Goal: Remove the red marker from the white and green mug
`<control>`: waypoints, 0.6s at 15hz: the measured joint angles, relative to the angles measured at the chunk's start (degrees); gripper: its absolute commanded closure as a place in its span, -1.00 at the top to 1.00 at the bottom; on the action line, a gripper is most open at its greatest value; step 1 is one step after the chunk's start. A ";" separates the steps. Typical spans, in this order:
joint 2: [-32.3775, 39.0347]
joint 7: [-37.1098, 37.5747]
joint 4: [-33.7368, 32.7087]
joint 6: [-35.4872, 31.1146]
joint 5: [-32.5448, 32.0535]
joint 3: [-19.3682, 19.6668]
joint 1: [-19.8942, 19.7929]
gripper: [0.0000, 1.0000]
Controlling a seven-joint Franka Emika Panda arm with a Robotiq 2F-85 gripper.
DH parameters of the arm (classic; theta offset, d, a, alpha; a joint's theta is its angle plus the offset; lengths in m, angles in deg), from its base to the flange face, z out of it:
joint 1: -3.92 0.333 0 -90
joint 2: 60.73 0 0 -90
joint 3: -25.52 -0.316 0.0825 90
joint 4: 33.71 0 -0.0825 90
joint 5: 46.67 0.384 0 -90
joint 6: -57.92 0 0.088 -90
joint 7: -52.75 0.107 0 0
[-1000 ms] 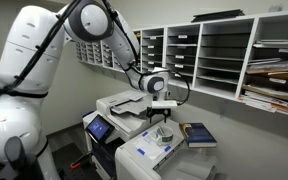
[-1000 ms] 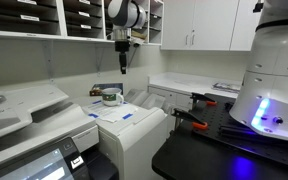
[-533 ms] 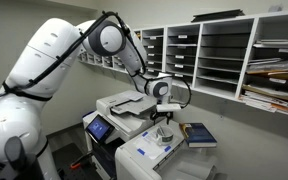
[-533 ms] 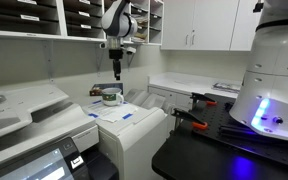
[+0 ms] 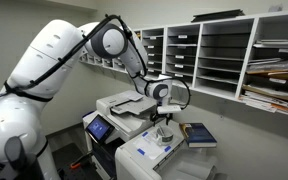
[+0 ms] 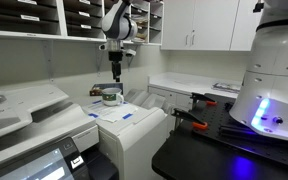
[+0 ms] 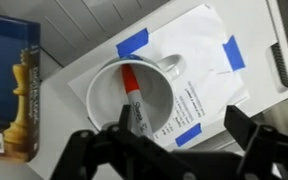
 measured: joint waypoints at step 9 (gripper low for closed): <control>7.45 -6.24 -7.00 -0.50 0.84 -3.71 -3.77 0.36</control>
